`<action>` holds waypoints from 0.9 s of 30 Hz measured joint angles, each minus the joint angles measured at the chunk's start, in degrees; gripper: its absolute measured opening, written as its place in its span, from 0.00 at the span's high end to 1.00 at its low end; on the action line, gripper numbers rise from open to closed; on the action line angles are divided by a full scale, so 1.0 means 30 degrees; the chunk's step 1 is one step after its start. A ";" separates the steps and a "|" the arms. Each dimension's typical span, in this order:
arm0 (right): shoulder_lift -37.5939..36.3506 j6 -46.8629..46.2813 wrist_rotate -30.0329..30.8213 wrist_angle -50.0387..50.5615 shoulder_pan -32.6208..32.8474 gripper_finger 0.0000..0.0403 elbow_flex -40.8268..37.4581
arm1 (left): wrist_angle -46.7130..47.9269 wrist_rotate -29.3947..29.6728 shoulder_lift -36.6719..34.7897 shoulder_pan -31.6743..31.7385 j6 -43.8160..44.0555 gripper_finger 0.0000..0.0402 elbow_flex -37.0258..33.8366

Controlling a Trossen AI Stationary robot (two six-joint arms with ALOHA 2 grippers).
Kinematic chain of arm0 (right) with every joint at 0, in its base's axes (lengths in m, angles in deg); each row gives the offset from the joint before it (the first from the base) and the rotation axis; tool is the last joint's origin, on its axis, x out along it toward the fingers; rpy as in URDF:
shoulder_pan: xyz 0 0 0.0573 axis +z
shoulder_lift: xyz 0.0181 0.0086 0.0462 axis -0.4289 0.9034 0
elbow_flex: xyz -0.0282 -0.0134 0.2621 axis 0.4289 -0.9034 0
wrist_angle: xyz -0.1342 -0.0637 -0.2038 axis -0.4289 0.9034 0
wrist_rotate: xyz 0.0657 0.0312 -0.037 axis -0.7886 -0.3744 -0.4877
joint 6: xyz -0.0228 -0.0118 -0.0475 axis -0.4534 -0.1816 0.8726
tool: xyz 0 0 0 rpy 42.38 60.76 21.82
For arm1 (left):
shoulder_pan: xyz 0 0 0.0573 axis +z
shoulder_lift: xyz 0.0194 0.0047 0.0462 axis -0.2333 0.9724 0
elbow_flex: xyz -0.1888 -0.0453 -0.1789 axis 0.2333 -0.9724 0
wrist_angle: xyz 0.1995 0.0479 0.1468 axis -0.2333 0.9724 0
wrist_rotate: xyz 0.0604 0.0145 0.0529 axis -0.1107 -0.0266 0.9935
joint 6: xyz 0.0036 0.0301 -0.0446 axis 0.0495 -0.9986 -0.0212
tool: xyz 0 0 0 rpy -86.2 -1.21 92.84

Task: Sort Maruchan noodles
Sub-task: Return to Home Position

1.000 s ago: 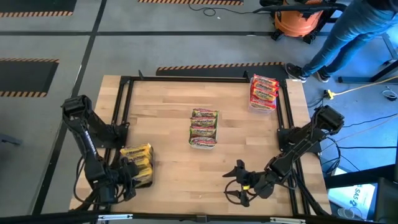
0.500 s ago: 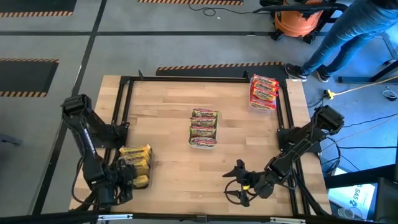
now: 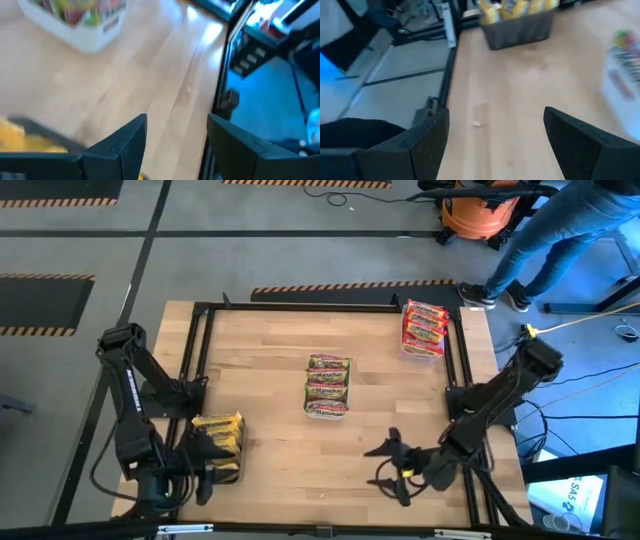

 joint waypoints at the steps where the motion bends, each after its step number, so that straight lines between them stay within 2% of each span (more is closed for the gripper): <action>1: -0.0532 -0.0004 0.0219 0.0809 0.0000 0.26 -0.0005 | 0.0000 0.0585 0.0000 0.0093 -0.0215 0.50 0.0073; 4: -0.2113 0.0027 0.1069 0.3132 -0.0111 0.26 -0.0010 | 0.0025 0.1763 0.0000 0.0873 -0.1187 0.51 0.0177; 7: -0.3413 -0.0008 0.0861 0.5348 -0.0678 0.30 -0.0057 | 0.0076 0.2064 0.0000 0.2120 -0.2692 0.52 -0.0001; 9: -0.4395 0.0421 0.0095 0.5759 -0.1186 0.37 -0.0382 | 0.0044 0.1076 -0.0050 0.3380 -0.3743 0.55 -0.0251; 13: -0.6307 0.1744 -0.1921 0.5520 -0.2452 0.53 -0.1873 | -0.0858 -0.1837 -0.0913 0.6395 -0.7919 0.65 -0.1179; 16: -0.7937 0.2902 -0.3179 0.4383 -0.3525 0.67 -0.3500 | -0.3483 -0.3465 -0.2615 0.8168 -1.1877 0.74 -0.2596; 20: -1.0325 0.4018 -0.5041 0.2960 -0.5384 0.82 -0.5754 | -0.9132 -0.5913 -0.5822 1.0734 -1.7248 0.84 -0.5715; 27: -1.4264 0.6038 -0.7820 0.1439 -0.9002 0.99 -0.8637 | -1.6945 -1.0975 -1.0604 1.5986 -2.3857 0.96 -1.1472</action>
